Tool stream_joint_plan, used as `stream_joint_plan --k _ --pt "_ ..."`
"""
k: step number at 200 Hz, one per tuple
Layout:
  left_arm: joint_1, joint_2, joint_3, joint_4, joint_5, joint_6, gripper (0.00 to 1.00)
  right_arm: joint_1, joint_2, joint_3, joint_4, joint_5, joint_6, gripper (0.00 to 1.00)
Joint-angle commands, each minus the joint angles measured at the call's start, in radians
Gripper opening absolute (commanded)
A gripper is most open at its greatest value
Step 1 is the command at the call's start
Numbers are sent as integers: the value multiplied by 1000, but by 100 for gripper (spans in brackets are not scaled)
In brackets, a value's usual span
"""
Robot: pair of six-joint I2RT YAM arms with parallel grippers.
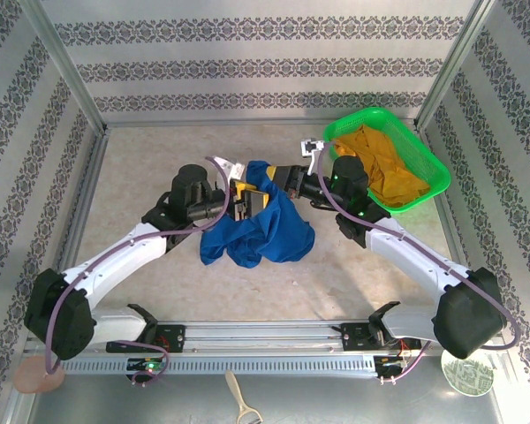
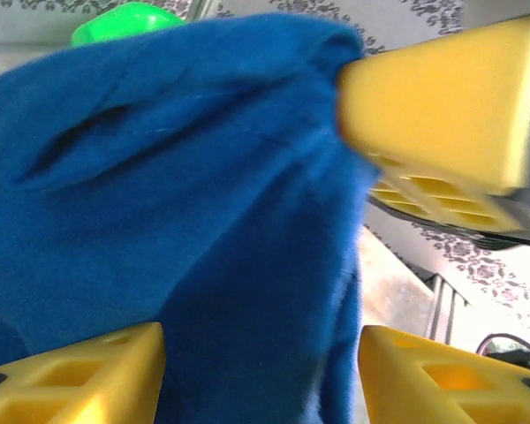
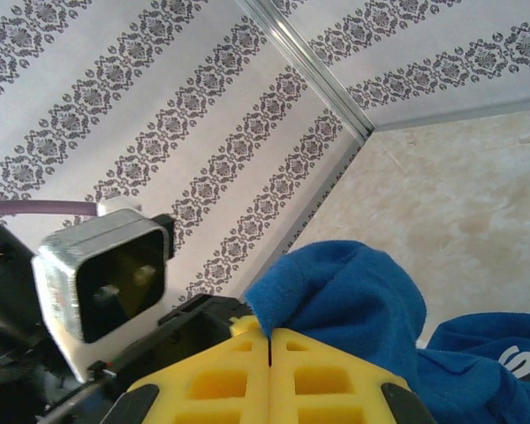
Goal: Fold the inside-out t-shirt
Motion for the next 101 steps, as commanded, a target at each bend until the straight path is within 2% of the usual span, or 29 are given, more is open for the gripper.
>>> stream_joint_plan --k 1,9,19,29,34,40,47,60,69,88,101 --pt "-9 20 45 1 -69 51 39 15 -5 -11 43 16 14 0" --pt "-8 27 45 22 -84 51 24 15 -7 -14 40 22 14 0" --pt "-2 27 37 51 -84 40 13 10 -12 -23 33 42 17 1" --pt "9 22 27 90 -70 18 0 1 -23 -45 33 69 20 36" --pt "15 17 22 107 -59 6 0 -4 -30 -59 33 84 21 50" --pt "23 9 10 129 -43 -10 0 -8 -38 -76 32 104 19 60" --pt "34 0 0 156 -22 -32 0 -10 -46 -91 32 120 18 65" --pt "50 -11 -23 212 22 -75 0 -11 -49 -111 32 127 14 65" --pt "59 -18 -38 249 50 -102 0 -9 -41 -123 38 124 15 62" --pt "86 -23 -83 379 124 -190 0 -3 -22 -153 53 137 16 44" --pt "120 -18 -122 527 170 -289 0 -4 -13 -184 63 162 11 30"
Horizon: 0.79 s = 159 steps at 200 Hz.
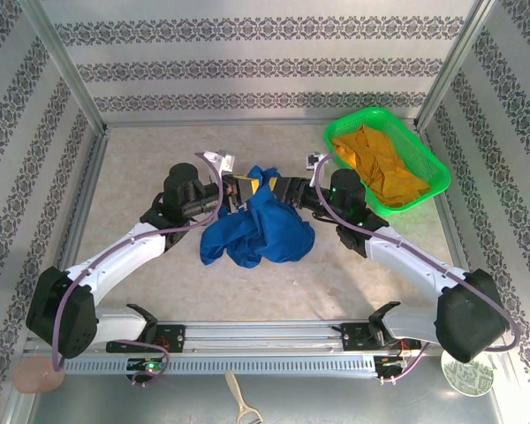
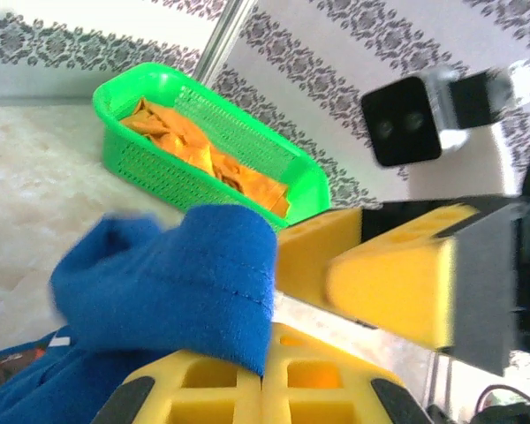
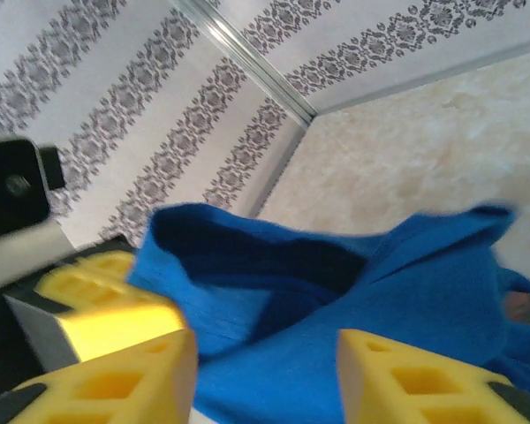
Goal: Fold the inside-out t-shirt
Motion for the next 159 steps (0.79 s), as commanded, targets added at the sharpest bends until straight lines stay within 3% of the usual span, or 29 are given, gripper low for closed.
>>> stream_joint_plan --k 1,14,39,50,68,84,109,159 --pt "51 -20 -61 304 124 -187 0 -3 13 -50 44 53 -8 29" --pt "86 -3 -90 446 179 -292 0 -7 28 -74 43 77 -12 20" --pt "119 15 -104 546 262 -379 0 -31 29 -93 37 59 -1 21" --pt "120 10 -104 518 291 -368 0 -36 6 -83 13 55 -8 28" --pt "120 -4 -110 473 315 -339 0 -48 -31 -51 -40 54 -32 58" --pt "120 -14 -119 439 331 -320 0 -69 -44 -17 -69 41 -38 69" --pt "120 -19 -121 419 343 -310 0 -94 -6 49 -76 -16 -24 76" --pt "120 -13 -104 405 364 -307 0 -84 158 155 -29 -114 51 80"
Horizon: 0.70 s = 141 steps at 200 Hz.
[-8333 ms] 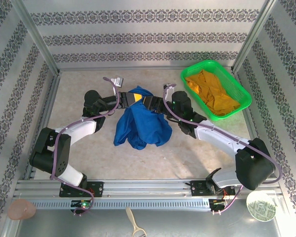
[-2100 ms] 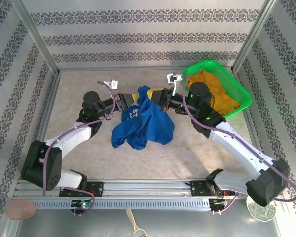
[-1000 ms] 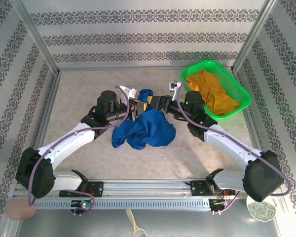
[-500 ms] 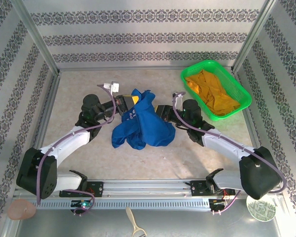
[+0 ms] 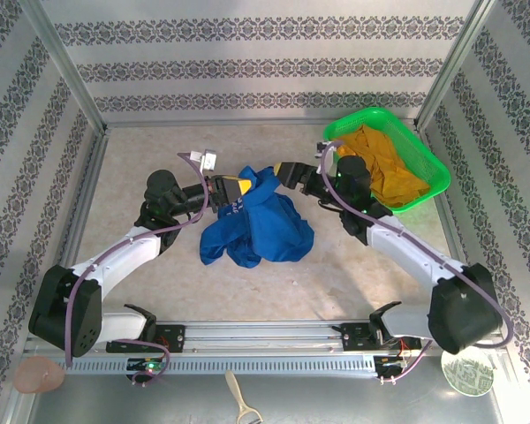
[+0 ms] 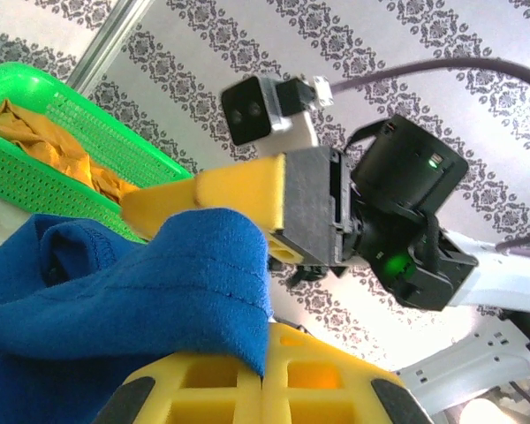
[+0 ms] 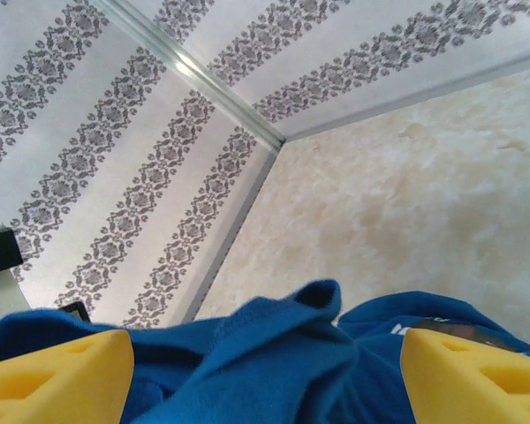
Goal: Fold the inside-out t-shirt
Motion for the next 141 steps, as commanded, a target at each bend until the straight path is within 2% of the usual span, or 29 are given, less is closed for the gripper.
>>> stream_joint_plan --k 1,24,37,43,62,73,101,141 --pt "2 -23 12 18 39 1 0 7 77 44 31 -80 46 80" --pt "2 -23 17 6 40 5 0 25 152 73 80 -159 96 78" --pt "3 -25 20 -7 35 14 0 33 183 73 114 -206 129 69" --pt "3 -25 20 -14 30 18 0 34 194 66 146 -227 150 60" --pt "7 -38 5 -36 -15 43 0 9 200 17 294 -261 241 19" --pt "13 -47 -18 -42 -40 53 0 -18 187 -10 367 -267 283 0" --pt "36 -56 -85 -44 -80 73 0 -74 139 -40 523 -301 364 0" --pt "79 -66 -184 -22 -147 81 0 -71 78 -72 774 -392 445 0"
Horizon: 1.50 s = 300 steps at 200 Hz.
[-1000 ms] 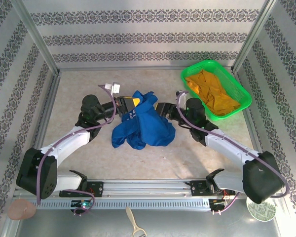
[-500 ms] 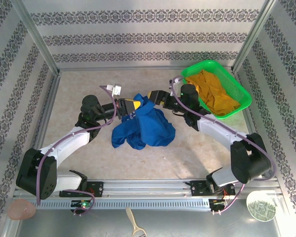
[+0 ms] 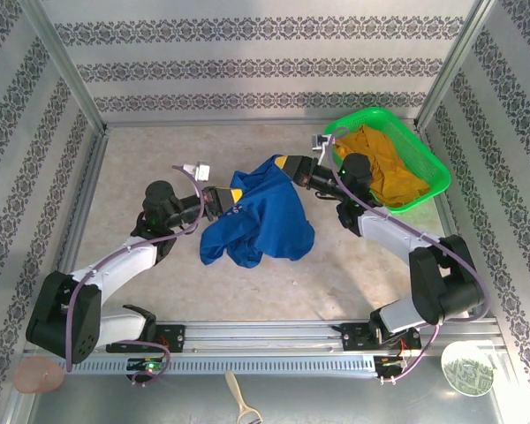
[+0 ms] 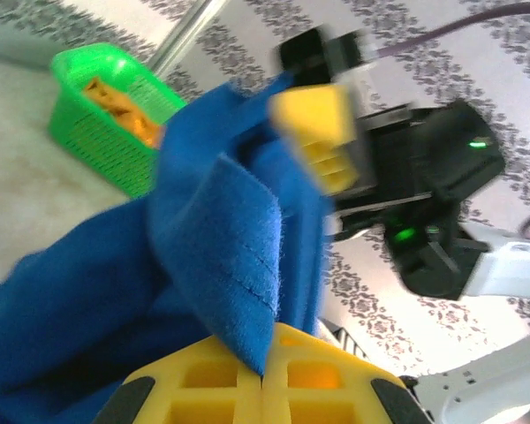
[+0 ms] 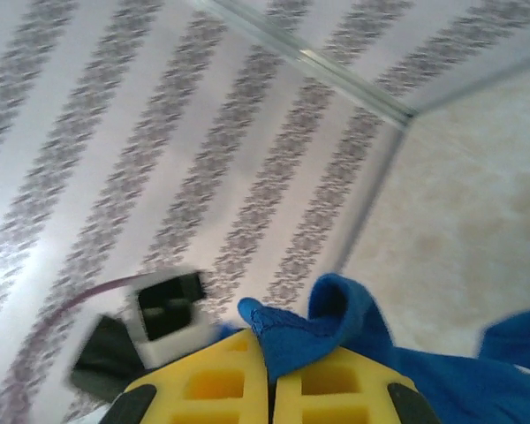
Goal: Fold the inside-out t-shirt
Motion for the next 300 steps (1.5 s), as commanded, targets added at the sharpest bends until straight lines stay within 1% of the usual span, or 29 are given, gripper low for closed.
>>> stream_joint_plan --k 1,13,16,36,42,58,69,86,95,112,127,146,171,194,250,269,289,300 --pt "36 -22 -43 21 -55 34 0 6 -60 -29 288 -85 81 0" --pt "52 -17 -50 17 -68 37 0 11 -66 -50 364 -104 102 0" --pt "55 -15 -50 15 -69 39 1 13 -65 -55 382 -109 106 0" --pt "68 -7 -40 -22 -69 59 22 22 -37 -75 478 -130 143 0" --pt "72 -9 -36 -30 -64 65 32 22 -27 -82 493 -132 150 0" --pt "80 -33 -22 -67 -51 76 48 18 2 -103 510 -129 148 0" --pt "81 -67 -7 -122 -44 99 54 16 20 -115 524 -126 151 0" --pt "79 -128 28 -227 -43 149 59 15 45 -126 543 -124 158 0" --pt "70 -155 57 -300 -50 189 59 15 53 -130 547 -124 161 0" --pt "35 -176 135 -469 -74 311 60 16 59 -133 546 -122 162 0" --pt "-1 -161 206 -585 -103 405 60 18 61 -136 546 -117 162 0" --pt "-47 -122 274 -678 -142 496 61 20 64 -140 547 -111 162 0" --pt "-91 -66 334 -728 -167 560 61 22 63 -148 546 -104 162 0" --pt "-122 -24 370 -745 -181 590 61 21 60 -150 547 -102 163 0" --pt "-141 57 423 -747 -187 611 60 21 61 -150 545 -98 166 0" --pt "-141 77 436 -742 -188 613 52 22 63 -152 545 -101 167 0" --pt "-141 97 445 -726 -190 607 34 21 62 -153 546 -102 166 0" --pt "-141 112 451 -720 -186 605 26 21 60 -154 545 -102 167 0"
